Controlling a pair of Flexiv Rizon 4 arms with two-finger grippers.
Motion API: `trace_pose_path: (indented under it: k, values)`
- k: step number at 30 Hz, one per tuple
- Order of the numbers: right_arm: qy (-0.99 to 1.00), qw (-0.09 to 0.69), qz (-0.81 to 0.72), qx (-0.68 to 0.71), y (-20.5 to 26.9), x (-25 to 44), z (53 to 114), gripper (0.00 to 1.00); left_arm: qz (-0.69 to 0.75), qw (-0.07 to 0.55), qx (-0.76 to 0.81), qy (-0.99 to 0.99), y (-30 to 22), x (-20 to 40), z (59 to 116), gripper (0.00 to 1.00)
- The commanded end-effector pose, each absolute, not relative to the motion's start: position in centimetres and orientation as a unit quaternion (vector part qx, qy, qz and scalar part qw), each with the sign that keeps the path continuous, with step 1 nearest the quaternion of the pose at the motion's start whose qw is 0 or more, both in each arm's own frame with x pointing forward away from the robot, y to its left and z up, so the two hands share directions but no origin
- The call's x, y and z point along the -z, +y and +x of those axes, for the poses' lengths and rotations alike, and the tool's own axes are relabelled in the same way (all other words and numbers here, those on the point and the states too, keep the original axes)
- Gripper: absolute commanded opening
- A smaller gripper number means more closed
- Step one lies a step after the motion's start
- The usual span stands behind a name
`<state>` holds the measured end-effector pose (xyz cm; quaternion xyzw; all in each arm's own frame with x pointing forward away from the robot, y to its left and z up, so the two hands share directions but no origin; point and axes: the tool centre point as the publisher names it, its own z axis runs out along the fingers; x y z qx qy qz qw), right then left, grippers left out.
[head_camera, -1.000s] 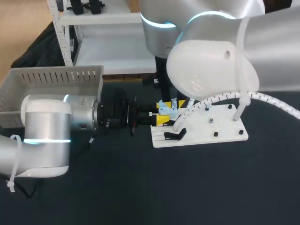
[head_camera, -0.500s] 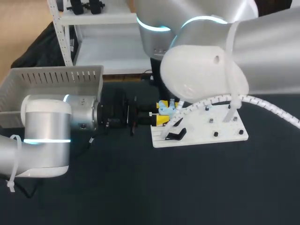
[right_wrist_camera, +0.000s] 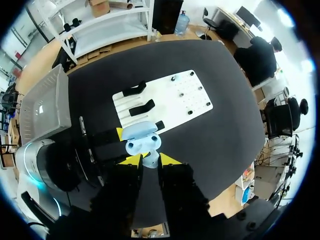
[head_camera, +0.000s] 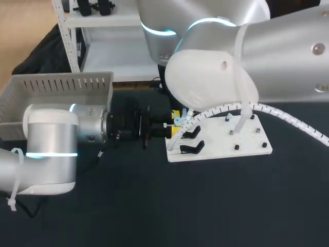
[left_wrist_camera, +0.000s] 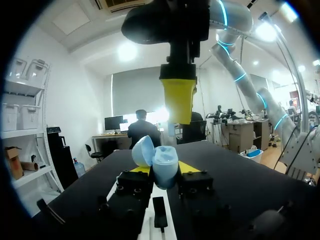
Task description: Pick up each earbud case from the left stands, insert the matching earbuds, close the lid, and place the case in the box.
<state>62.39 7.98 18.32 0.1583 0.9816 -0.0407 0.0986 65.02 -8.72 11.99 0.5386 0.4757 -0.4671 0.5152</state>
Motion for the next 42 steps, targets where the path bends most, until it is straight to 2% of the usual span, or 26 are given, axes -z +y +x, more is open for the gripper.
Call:
trace_pose_path:
  k: [1,42]
  values:
    - [0.978,0.08,0.19,0.041,7.9,-18.3,62.5,0.0,0.538,0.516,0.465,0.477,-8.8,-12.0,64.9,0.0]
    - [0.97,0.1,0.218,0.05,7.4,-16.5,63.1,0.0,0.538,0.516,0.465,0.477,-8.8,-12.0,64.9,0.0]
